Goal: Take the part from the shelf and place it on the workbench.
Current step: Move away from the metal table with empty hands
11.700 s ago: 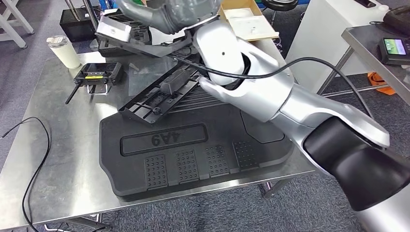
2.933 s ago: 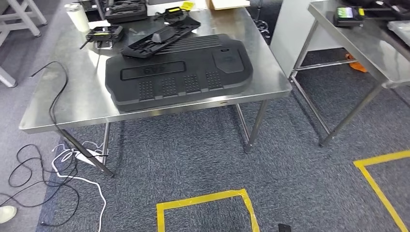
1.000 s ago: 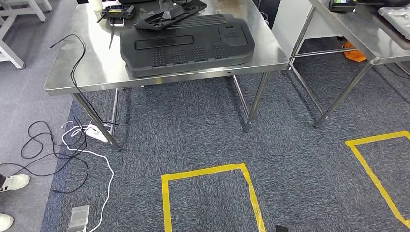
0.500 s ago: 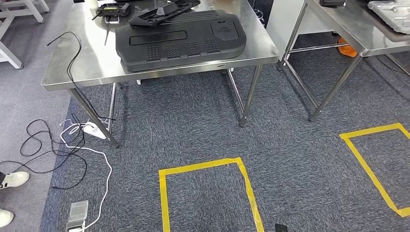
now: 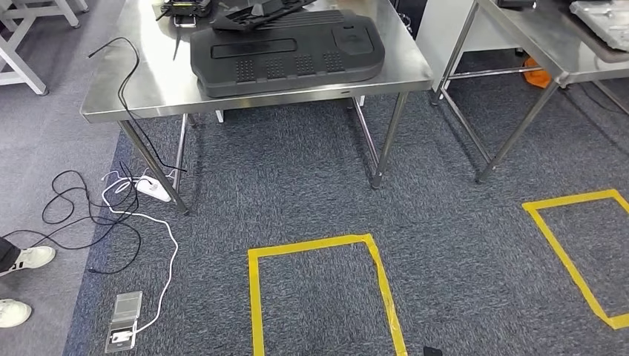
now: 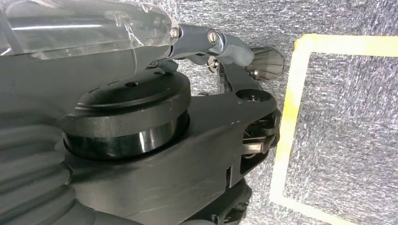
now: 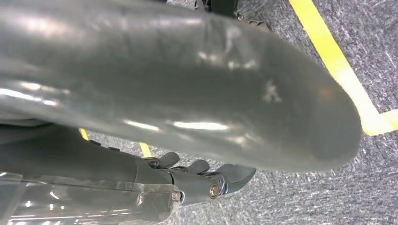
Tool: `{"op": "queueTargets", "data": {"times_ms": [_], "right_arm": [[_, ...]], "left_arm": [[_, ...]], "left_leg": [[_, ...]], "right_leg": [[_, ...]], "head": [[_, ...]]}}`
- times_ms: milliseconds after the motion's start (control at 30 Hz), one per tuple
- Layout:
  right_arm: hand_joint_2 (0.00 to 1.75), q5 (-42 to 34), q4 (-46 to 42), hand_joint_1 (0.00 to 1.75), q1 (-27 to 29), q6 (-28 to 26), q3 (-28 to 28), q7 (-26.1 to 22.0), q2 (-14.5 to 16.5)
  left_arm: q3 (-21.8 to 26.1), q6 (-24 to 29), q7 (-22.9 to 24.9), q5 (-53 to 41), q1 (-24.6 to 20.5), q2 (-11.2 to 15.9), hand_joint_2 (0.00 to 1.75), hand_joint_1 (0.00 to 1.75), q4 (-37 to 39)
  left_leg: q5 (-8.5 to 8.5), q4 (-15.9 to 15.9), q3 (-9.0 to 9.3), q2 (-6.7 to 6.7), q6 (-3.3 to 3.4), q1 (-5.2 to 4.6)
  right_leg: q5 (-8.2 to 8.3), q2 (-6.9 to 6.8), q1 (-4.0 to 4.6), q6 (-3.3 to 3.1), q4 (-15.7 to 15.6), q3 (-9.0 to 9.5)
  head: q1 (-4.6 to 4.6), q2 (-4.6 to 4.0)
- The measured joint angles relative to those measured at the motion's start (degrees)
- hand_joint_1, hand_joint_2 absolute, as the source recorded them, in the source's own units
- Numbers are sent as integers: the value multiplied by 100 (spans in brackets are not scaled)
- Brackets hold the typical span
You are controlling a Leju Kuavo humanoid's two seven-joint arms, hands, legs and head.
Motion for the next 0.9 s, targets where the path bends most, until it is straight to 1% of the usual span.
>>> {"op": "queueTargets", "data": {"times_ms": [33, 67, 100, 133, 167, 233, 267, 300, 333, 367, 400, 433, 467, 500, 533, 567, 600, 633, 667, 733, 767, 800, 833, 867, 900], "right_arm": [[0, -23, 0, 0, 4, 2, 11, -5, 0], [0, -43, 0, 0, 7, 5, 24, -10, 1], [0, -58, 0, 0, 7, 9, 37, -13, 3], [0, -68, 0, 0, 8, 11, 51, -16, 3], [0, -77, 0, 0, 9, 13, 62, -20, 4], [0, -122, 0, 0, 13, 5, 78, -34, 2], [0, -164, 0, 0, 17, -1, 81, -47, 2], [0, -218, 0, 0, 20, -8, 81, -67, 3], [0, -272, 0, 0, 22, -15, 81, -93, 4], [0, -319, 0, 0, 21, -21, 81, -123, 5], [0, -351, -1, 0, 20, -24, 81, -149, 9], [0, -366, -2, 0, 15, -23, 81, -167, 15], [0, -373, -4, 0, 8, -18, 81, -176, 22], [0, -378, -5, 0, 3, -12, 82, -179, 30], [0, -387, -7, 0, 0, -7, 83, -175, 37], [0, -402, -8, 0, 3, -4, 85, -170, 40], [0, -416, -8, 0, 9, -3, 87, -165, 43], [0, -427, -9, 0, 11, -2, 89, -160, 45], [0, -434, -9, 0, 11, 3, 91, -157, 46], [0, -435, -10, 0, 7, 22, 99, -149, 46], [0, -439, -11, 0, 12, 31, 110, -143, 45], [0, -449, -11, 0, 21, 35, 123, -135, 44], [0, -467, -11, 0, 30, 33, 137, -131, 44], [0, -486, -11, 0, 37, 30, 152, -127, 43], [0, -505, -13, 0, 38, 24, 164, -127, 43]], "left_arm": [[0, 3, 0, 1, 1, 0, 0, 0, -2], [0, 5, 0, 1, 4, 2, 0, 0, -3], [0, 7, 0, 0, 6, 4, 0, 0, -3], [0, 8, 0, 0, 6, 7, 0, 0, -4], [0, 10, 0, -1, 7, 10, 0, 0, -4], [-2, 18, 0, -1, 10, 13, 0, 0, -5], [-3, 22, -1, -1, 13, 14, 0, 0, -5], [-5, 25, -5, 0, 16, 15, 0, 0, -5], [-6, 25, -9, 2, 19, 17, 0, 0, -6], [-7, 25, -15, 2, 19, 19, 0, 0, -7], [-7, 23, -21, 1, 19, 23, 0, 0, -10], [-7, 23, -27, -2, 19, 31, 0, 0, -15], [-8, 22, -34, -8, 20, 38, 0, 0, -24], [-9, 21, -40, -12, 20, 44, 0, 0, -34], [-10, 23, -44, -15, 16, 48, 0, 0, -47], [-11, 25, -46, -15, 9, 49, 0, 0, -66], [-11, 27, -48, -14, -2, 50, 0, 0, -84], [-11, 29, -48, -13, -11, 51, 0, 0, -102], [-11, 29, -48, -13, -15, 52, 0, 0, -119], [-12, 31, -48, -13, -13, 52, 0, 0, -134], [-13, 32, -47, -14, -11, 53, 0, 0, -138], [-13, 33, -45, -15, -10, 54, 0, 0, -139], [-13, 33, -40, -19, -13, 54, 0, 0, -142], [-13, 33, -37, -27, -16, 55, 0, 0, -146], [-13, 34, -33, -36, -20, 55, 0, 0, -152]], "left_leg": [[27, -3, -4, -2, -40, -3], [34, 4, -9, -10, -75, -2], [-10, 52, -30, -17, -110, 2], [-131, 193, -84, -24, -140, 5], [-324, 449, -180, -30, -167, 13], [-757, 1181, -443, -30, -208, 22], [-875, 1469, -528, -30, -218, 23], [-887, 1588, -533, -31, -216, 22], [-785, 1478, -426, -35, -201, 20], [-613, 1175, -232, -49, -173, 18], [-450, 764, -4, -96, -131, 12], [-326, 394, 199, -151, -97, 9], [-259, 135, 323, -198, -71, 2], [-250, -4, 379, -227, -50, -7], [-247, -38, 384, -219, -40, -15], [-234, -79, 379, -193, -17, -10], [-215, -128, 384, -158, 15, 2], [-187, -173, 384, -123, 49, 19], [-157, -213, 382, -81, 80, 37], [-135, -226, 359, -1, 110, 37], [-133, -217, 346, 39, 111, 34], [-134, -206, 336, 73, 110, 33], [-138, -190, 329, 103, 105, 36], [-145, -167, 324, 133, 94, 42], [-160, -140, 320, 157, 73, 45]], "right_leg": [[22, 7, 9, -40, -9, -22], [43, -1, -1, -87, -29, -39], [74, -8, -10, -140, -39, -57], [109, -19, -21, -192, -54, -81], [142, -29, -26, -238, -63, -111], [185, -31, -6, -282, -52, -185], [201, -25, 4, -288, -40, -220], [214, -13, 12, -287, -23, -253], [223, 6, 17, -284, -4, -278], [228, 29, 22, -280, 14, -294], [230, 55, 24, -276, 27, -305], [236, 85, 32, -260, 39, -316], [247, 113, 35, -236, 45, -327], [262, 142, 33, -205, 49, -345], [282, 170, 32, -166, 48, -363], [296, 193, 34, -129, 43, -376], [276, 191, 34, -95, 67, -394], [196, 169, 35, -66, 166, -443], [57, 137, 35, -41, 367, -533], [-314, 77, 11, 0, 1053, -843], [-438, 67, 1, 22, 1383, -988], [-473, 60, -9, 43, 1582, -1069], [-385, 47, -21, 59, 1549, -1040], [-212, 22, -34, 71, 1324, -919], [-6, -37, -47, 78, 934, -726]], "head": [[-11, 0], [-23, 0], [-39, 0], [-70, 0], [-101, 0], [-152, 0], [-157, 0], [-160, 0], [-162, 0], [-164, 0], [-166, 0], [-166, 0], [-167, 0], [-167, 0], [-167, 0], [-168, 0], [-164, 0], [-141, 0], [-110, 0], [-44, 0], [-32, 0], [-24, 0], [-18, 0], [-11, 0], [-1, 0]]}}
